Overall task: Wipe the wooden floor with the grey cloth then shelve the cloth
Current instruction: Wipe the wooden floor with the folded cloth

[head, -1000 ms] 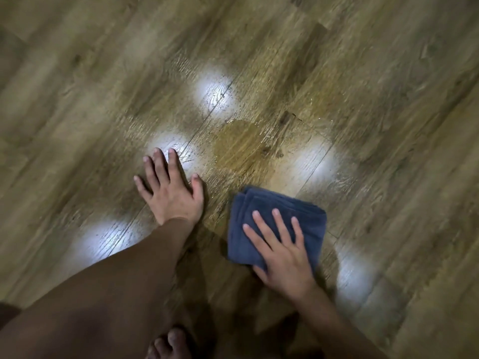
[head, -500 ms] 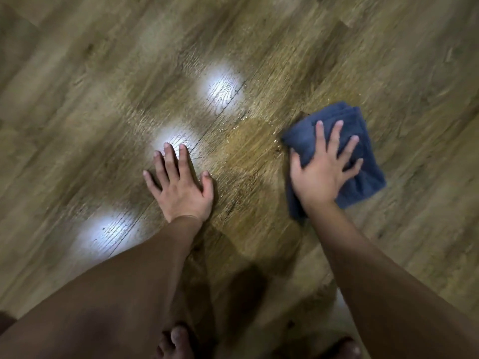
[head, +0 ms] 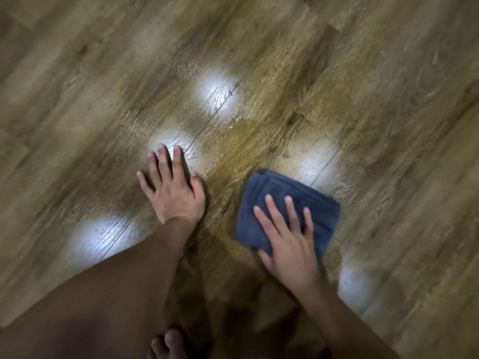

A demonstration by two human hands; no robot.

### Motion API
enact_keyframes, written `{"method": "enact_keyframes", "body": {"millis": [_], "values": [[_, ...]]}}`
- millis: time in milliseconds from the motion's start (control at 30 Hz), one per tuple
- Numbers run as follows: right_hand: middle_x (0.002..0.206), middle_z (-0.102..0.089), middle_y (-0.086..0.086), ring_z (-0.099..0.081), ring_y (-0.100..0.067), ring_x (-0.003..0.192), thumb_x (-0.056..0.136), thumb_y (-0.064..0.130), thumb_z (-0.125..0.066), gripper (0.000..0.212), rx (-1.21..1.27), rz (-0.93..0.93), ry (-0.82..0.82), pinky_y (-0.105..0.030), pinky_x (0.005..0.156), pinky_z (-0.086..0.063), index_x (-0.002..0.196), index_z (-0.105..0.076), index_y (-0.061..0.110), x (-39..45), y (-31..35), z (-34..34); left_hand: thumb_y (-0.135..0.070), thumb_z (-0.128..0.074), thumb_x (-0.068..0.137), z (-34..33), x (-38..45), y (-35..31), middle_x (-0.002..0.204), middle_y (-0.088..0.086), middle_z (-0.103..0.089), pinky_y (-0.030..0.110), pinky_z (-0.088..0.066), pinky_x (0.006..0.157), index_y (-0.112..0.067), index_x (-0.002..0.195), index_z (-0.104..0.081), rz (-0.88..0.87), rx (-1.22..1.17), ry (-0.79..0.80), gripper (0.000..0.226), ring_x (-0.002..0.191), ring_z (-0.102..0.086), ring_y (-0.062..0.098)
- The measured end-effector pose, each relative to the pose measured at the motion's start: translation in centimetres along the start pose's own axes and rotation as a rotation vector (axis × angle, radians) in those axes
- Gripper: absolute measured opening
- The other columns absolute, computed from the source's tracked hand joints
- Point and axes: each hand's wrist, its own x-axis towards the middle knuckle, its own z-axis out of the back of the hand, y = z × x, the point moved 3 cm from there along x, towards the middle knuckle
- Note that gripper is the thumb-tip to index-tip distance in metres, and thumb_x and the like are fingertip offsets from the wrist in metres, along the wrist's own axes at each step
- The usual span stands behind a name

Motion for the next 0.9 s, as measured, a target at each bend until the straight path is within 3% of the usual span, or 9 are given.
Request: {"method": "enact_keyframes", "body": {"millis": [67, 167, 333, 433, 500, 633, 767, 900], "values": [[0.169, -0.014, 0.002, -0.011, -0.032, 0.155, 0.074, 0.05, -0.066, 0.095, -0.014, 0.006, 0.015, -0.06, 0.122, -0.012, 0.158, -0.027, 0.03, -1.7, -3.2, 0.3, -0.044, -0.036, 0.094, 0.1, 0.0, 0.0, 0.169, 0.003, -0.013, 0.06, -0.002, 0.122, -0.027, 0.158, -0.02, 0.008, 0.004, 0.01, 0.068, 0.155, -0.004, 0.025], [0.169, -0.018, 0.002, -0.017, -0.032, 0.154, 0.08, 0.056, -0.052, 0.085, 0.033, -0.157, 0.012, -0.061, 0.117, -0.02, 0.158, -0.029, 0.031, -0.7, -7.7, 1.7, -0.045, -0.035, 0.094, 0.2, 0.1, -0.1, 0.169, 0.004, -0.013, 0.06, -0.001, 0.122, -0.025, 0.158, -0.022, 0.013, 0.008, 0.026, 0.068, 0.155, -0.003, 0.026], [0.17, -0.008, 0.003, -0.003, -0.037, 0.154, 0.088, 0.056, -0.042, 0.076, 0.21, -0.501, -0.038, -0.068, 0.116, -0.009, 0.158, -0.023, 0.033, 8.9, -10.6, 3.9, -0.044, -0.035, 0.093, 0.3, 0.3, -0.2, 0.168, 0.005, -0.014, 0.061, -0.001, 0.121, -0.025, 0.158, -0.023, 0.003, 0.019, 0.049, 0.069, 0.155, -0.004, 0.028], [0.17, -0.006, -0.001, -0.001, -0.043, 0.153, 0.092, 0.054, -0.046, 0.075, 0.249, -0.572, -0.099, -0.07, 0.116, -0.007, 0.159, -0.021, 0.032, 16.1, -8.8, 5.2, -0.044, -0.036, 0.093, 0.3, 0.1, -0.1, 0.168, 0.005, -0.014, 0.061, -0.002, 0.121, -0.025, 0.158, -0.023, 0.004, 0.028, 0.044, 0.069, 0.155, -0.004, 0.029], [0.17, -0.004, -0.001, -0.001, -0.044, 0.153, 0.093, 0.056, -0.046, 0.075, 0.23, -0.518, -0.102, -0.07, 0.117, -0.005, 0.16, -0.019, 0.032, 19.8, -6.3, 5.7, -0.044, -0.036, 0.093, 0.2, 0.1, -0.1, 0.168, 0.006, -0.014, 0.061, -0.002, 0.121, -0.024, 0.158, -0.023, 0.004, 0.028, 0.04, 0.069, 0.155, -0.004, 0.029], [0.17, -0.01, -0.002, -0.005, -0.041, 0.154, 0.088, 0.054, -0.055, 0.081, 0.118, -0.231, -0.102, -0.068, 0.118, -0.004, 0.159, -0.023, 0.03, 21.1, 0.4, 5.8, -0.044, -0.036, 0.092, 0.1, 0.2, -0.2, 0.168, 0.005, -0.015, 0.061, -0.002, 0.121, -0.025, 0.158, -0.024, -0.001, 0.042, 0.032, 0.07, 0.155, -0.005, 0.028], [0.169, -0.013, -0.002, -0.007, -0.037, 0.155, 0.085, 0.047, -0.061, 0.084, 0.09, -0.027, -0.097, -0.064, 0.121, -0.005, 0.159, -0.026, 0.027, 15.3, 3.6, 4.2, -0.043, -0.038, 0.089, 0.0, 0.2, 0.0, 0.168, 0.004, -0.016, 0.06, -0.002, 0.121, -0.027, 0.158, -0.024, -0.002, 0.008, 0.023, 0.071, 0.155, -0.005, 0.027], [0.169, -0.016, 0.001, -0.008, -0.031, 0.156, 0.082, 0.045, -0.063, 0.087, 0.084, -0.031, -0.059, -0.059, 0.122, -0.005, 0.158, -0.026, 0.028, 7.9, 0.7, 2.6, -0.043, -0.039, 0.085, 0.4, 0.3, 0.2, 0.169, 0.002, -0.011, 0.054, 0.008, 0.121, -0.031, 0.159, -0.021, -0.004, -0.026, 0.081, 0.077, 0.156, 0.0, 0.024]]}}
